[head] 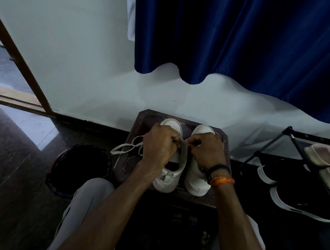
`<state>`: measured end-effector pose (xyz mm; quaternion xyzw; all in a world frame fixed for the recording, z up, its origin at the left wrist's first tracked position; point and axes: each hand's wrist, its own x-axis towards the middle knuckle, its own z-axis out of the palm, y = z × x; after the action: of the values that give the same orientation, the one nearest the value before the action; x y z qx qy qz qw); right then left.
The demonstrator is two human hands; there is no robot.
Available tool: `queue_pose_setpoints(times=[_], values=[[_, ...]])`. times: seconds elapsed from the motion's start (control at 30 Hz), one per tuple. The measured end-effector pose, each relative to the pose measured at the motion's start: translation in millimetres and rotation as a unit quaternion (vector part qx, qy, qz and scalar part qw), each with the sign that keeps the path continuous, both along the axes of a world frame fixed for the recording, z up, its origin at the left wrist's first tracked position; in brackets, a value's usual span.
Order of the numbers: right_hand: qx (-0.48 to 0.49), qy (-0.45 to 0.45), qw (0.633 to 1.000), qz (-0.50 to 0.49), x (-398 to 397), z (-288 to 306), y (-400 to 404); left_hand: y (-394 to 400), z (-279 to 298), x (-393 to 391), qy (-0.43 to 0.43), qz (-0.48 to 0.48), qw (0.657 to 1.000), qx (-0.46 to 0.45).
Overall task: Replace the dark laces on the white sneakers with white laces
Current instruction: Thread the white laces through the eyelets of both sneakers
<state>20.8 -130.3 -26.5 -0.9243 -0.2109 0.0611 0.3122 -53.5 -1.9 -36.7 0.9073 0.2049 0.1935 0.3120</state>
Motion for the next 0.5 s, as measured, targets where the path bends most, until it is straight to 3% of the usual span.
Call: queue_pose_setpoints(times=[0.2,0.33,0.5], values=[[-0.011,-0.012,1.000,-0.011,-4,-1,3,-3,-2,2,-0.047,-0.026,0.998,0.015],[-0.008,-0.023,1.000,-0.007,-5,0,4,-2,-6,4,-0.029,-0.049,0.998,0.031],[-0.068,-0.055,0.996,-0.015,-9,2,6,1,-13,0,-0.058,-0.075,0.995,0.011]])
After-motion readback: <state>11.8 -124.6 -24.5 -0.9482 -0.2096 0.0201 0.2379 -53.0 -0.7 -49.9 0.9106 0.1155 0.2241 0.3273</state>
